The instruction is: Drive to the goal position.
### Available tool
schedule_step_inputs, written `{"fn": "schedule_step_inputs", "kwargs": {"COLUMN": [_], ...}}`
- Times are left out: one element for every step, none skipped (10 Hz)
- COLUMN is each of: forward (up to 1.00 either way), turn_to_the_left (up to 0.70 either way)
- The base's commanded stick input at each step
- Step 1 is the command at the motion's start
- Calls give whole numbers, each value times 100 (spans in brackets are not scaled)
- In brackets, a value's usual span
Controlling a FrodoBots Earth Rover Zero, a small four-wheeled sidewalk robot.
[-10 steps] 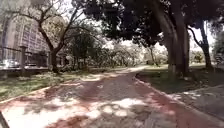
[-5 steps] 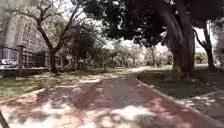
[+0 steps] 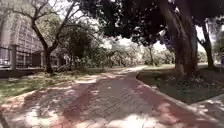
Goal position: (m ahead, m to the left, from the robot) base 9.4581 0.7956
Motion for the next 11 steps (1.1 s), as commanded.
{"fn": "schedule_step_inputs", "kwargs": {"forward": [70,70,70,70,70,70,70,70,70,70,70], "turn_to_the_left": [0,0,0,0,0,0,0,0,0,0,0]}}
